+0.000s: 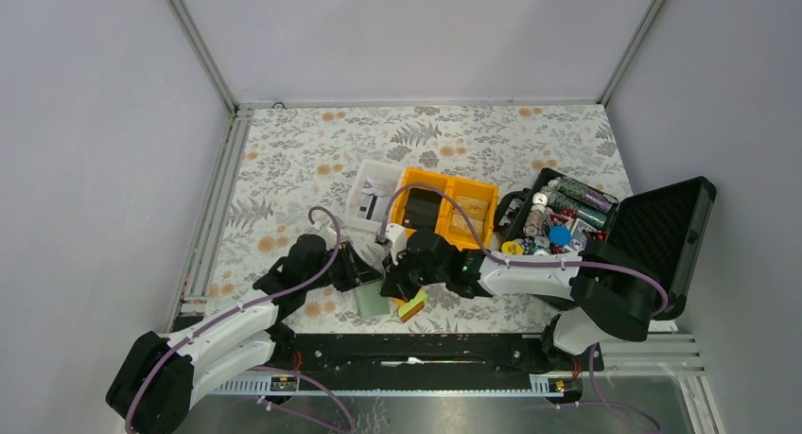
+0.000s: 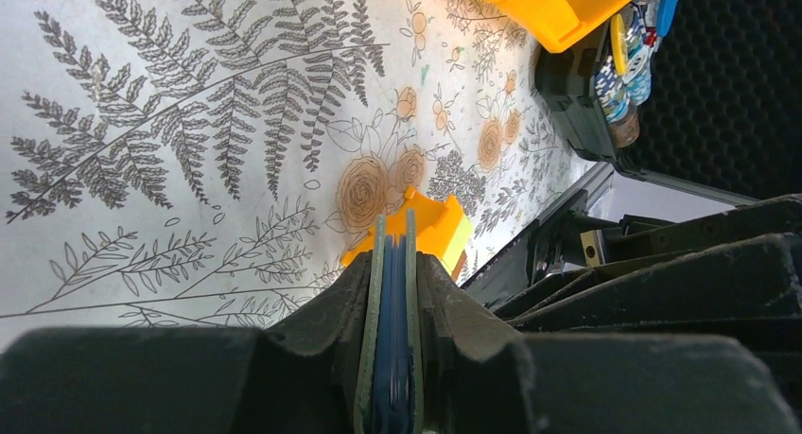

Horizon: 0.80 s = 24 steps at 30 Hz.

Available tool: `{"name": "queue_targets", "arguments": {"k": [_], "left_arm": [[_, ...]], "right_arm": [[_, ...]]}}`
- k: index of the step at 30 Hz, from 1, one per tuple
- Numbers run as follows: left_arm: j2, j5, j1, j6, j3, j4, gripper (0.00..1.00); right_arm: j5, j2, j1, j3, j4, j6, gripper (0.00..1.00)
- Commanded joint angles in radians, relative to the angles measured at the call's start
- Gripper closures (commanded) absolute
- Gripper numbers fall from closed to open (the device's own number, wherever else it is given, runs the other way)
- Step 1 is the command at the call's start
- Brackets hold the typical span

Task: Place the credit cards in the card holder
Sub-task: Close the card holder at the center of the board.

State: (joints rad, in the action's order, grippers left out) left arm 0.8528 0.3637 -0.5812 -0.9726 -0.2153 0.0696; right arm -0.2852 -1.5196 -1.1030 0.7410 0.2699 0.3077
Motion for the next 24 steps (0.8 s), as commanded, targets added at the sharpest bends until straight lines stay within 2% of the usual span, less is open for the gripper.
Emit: {"name": "queue_targets", "arguments": {"k": [1, 13, 24], "left_arm": [[-0.001, -0.014, -0.008, -0.022, -0.055, 0.084, 1.00], [0.006, -0.028, -0.011, -0.056, -0.042, 0.092, 1.00], [-0.022, -0.090, -0.012, -0.171, 0.038, 0.159, 1.00]], "right_arm": [[-0.024, -0.020, -0.048, 0.064, 0.021, -0.032, 1.00], [-0.065, -0.122, -0.094, 0.164, 0.024, -0.086, 1.00], [-0.124, -0.236, -0.146, 0.244, 0.023, -0.100, 1.00]]}}
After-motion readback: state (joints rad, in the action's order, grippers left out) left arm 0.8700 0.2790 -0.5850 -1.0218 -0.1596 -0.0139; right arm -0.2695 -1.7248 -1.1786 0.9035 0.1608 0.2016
